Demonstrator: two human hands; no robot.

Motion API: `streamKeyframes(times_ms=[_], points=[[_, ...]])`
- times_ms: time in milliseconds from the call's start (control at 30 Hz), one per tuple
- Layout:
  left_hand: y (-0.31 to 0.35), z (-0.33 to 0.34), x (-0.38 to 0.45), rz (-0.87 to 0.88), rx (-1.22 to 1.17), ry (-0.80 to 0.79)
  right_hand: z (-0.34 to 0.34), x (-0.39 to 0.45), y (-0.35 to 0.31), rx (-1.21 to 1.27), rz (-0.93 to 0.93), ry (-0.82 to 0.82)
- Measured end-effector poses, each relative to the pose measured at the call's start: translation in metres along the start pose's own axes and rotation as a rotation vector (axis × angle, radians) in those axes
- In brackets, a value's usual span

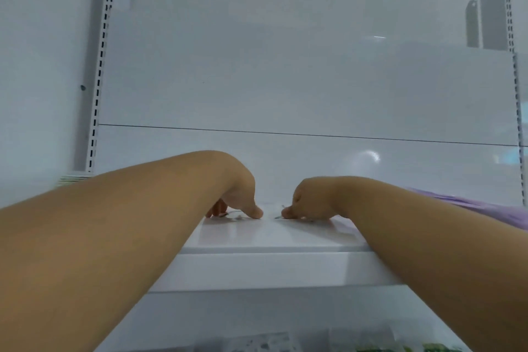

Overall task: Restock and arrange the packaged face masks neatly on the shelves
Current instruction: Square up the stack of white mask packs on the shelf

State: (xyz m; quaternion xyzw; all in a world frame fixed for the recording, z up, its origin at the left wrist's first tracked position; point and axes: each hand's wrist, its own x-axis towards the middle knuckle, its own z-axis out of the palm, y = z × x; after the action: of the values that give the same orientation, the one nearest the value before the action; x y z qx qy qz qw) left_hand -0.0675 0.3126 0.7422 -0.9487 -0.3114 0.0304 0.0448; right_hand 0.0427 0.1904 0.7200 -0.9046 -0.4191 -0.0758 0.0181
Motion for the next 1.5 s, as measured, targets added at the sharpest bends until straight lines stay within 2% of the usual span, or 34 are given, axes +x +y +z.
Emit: streamKeyframes(times_ms=[67,233,333,400,467,633,700,800,967,1033,1167,1267,1367,1433,1500], points=[[0.000,0.004,0.010,0.028,-0.090,0.022,0.000,0.001,0.004,0.182,-0.036,0.032],[-0.006,0.014,0.021,0.048,-0.460,0.159,0.001,0.007,0.008,0.993,-0.013,0.005],[-0.005,0.017,0.018,0.033,-0.675,0.160,0.000,0.006,0.010,1.209,-0.004,-0.061],[0.003,0.019,0.011,0.061,-0.810,0.130,0.002,0.004,0.009,1.226,-0.007,-0.087],[0.010,0.019,0.009,0.090,-0.859,0.168,0.003,0.005,0.006,1.244,-0.018,-0.060],[-0.002,0.008,0.010,0.075,-1.055,0.560,-0.002,0.017,0.007,1.236,0.055,0.309],[-0.010,0.005,0.012,0.136,-1.163,0.646,-0.001,0.017,0.013,1.288,0.107,0.289],[-0.015,0.007,0.013,0.266,-1.272,0.629,0.000,0.011,0.009,1.416,0.014,0.126],[-0.015,0.004,0.015,0.292,-1.290,0.611,-0.007,0.016,0.004,1.478,-0.135,0.376],[-0.017,0.003,0.016,0.269,-1.270,0.607,-0.008,0.015,0.007,1.453,-0.166,0.406],[-0.019,0.004,0.015,0.284,-1.321,0.603,-0.005,0.009,0.007,1.424,-0.221,0.280],[-0.020,0.003,0.010,0.284,-1.355,0.624,-0.001,0.007,0.008,1.388,-0.249,0.118],[-0.022,0.000,0.005,0.261,-1.467,0.629,0.004,0.001,0.008,1.220,-0.245,-0.044],[-0.026,-0.003,0.000,0.241,-1.556,0.628,0.004,0.000,0.007,1.197,-0.251,-0.025],[-0.033,-0.007,-0.005,0.230,-1.629,0.647,0.001,0.002,0.008,1.268,-0.243,0.096]])
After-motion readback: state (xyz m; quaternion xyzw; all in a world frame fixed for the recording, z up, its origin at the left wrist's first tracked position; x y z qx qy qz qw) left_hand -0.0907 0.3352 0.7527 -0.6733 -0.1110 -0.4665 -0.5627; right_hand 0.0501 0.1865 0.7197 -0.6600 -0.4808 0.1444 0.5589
